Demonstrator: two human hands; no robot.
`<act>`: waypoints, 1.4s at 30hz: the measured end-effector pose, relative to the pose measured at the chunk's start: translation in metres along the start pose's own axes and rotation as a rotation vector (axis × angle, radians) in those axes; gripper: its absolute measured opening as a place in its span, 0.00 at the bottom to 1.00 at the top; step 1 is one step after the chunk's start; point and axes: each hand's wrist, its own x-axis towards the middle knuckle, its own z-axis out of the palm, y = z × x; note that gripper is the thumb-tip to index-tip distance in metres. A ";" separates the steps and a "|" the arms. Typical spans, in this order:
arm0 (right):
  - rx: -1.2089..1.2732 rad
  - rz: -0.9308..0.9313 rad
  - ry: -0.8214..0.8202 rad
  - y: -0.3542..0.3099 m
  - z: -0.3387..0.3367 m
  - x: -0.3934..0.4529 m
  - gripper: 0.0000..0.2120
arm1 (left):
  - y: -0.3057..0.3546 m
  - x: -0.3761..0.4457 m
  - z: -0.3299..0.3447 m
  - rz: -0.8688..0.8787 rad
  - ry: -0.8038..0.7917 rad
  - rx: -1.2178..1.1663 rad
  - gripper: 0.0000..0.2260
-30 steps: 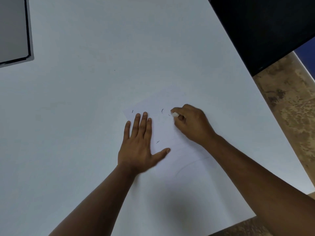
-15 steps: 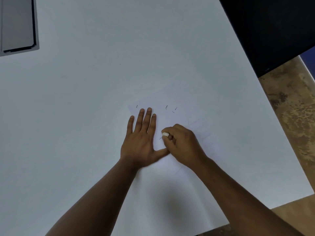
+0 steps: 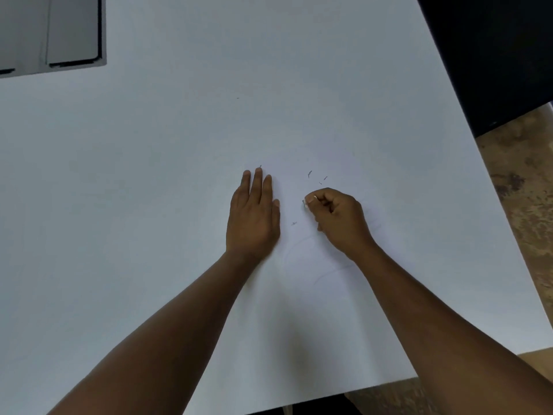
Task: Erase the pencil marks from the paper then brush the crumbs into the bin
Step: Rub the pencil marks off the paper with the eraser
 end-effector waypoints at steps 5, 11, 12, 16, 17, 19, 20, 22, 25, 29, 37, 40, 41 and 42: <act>-0.333 -0.320 -0.160 -0.010 0.014 -0.010 0.07 | -0.008 0.011 -0.005 -0.008 -0.050 0.120 0.25; -0.663 -0.643 -0.188 0.000 0.030 -0.013 0.05 | -0.013 0.010 -0.003 -0.002 -0.046 0.157 0.24; -0.698 -0.671 -0.172 0.000 0.032 -0.012 0.06 | -0.013 0.009 -0.004 -0.002 -0.045 0.166 0.24; -0.748 -0.690 -0.143 0.002 0.038 -0.016 0.09 | -0.010 0.008 -0.003 -0.018 -0.063 0.180 0.24; -0.761 -0.702 -0.155 0.004 0.037 -0.022 0.09 | -0.010 0.009 -0.003 -0.025 -0.064 0.177 0.24; -0.772 -0.733 -0.205 0.010 0.032 -0.044 0.07 | -0.009 0.009 -0.004 -0.036 -0.069 0.166 0.25; -0.766 -0.737 -0.240 0.013 0.027 -0.058 0.07 | -0.009 0.009 -0.004 -0.039 -0.069 0.164 0.25; -0.757 -0.715 -0.321 0.022 0.017 -0.080 0.05 | -0.008 0.008 -0.005 -0.042 -0.069 0.163 0.25; -0.710 -0.610 -0.400 0.024 0.009 -0.082 0.05 | -0.007 0.007 -0.006 -0.046 -0.074 0.159 0.25; -0.587 -0.462 -0.274 -0.001 0.015 -0.052 0.11 | -0.008 0.007 -0.008 -0.043 -0.092 0.151 0.25; -0.661 -0.576 -0.181 -0.008 0.038 -0.032 0.07 | -0.021 0.010 -0.016 0.041 -0.089 0.163 0.27; -0.706 -0.639 -0.184 -0.004 0.044 -0.030 0.07 | -0.025 0.009 -0.014 0.066 -0.090 0.178 0.26; -0.726 -0.654 -0.182 -0.004 0.045 -0.029 0.06 | -0.024 0.009 -0.014 0.061 -0.090 0.186 0.26; -0.745 -0.668 -0.184 -0.004 0.046 -0.030 0.05 | -0.023 0.009 -0.013 0.056 -0.088 0.194 0.26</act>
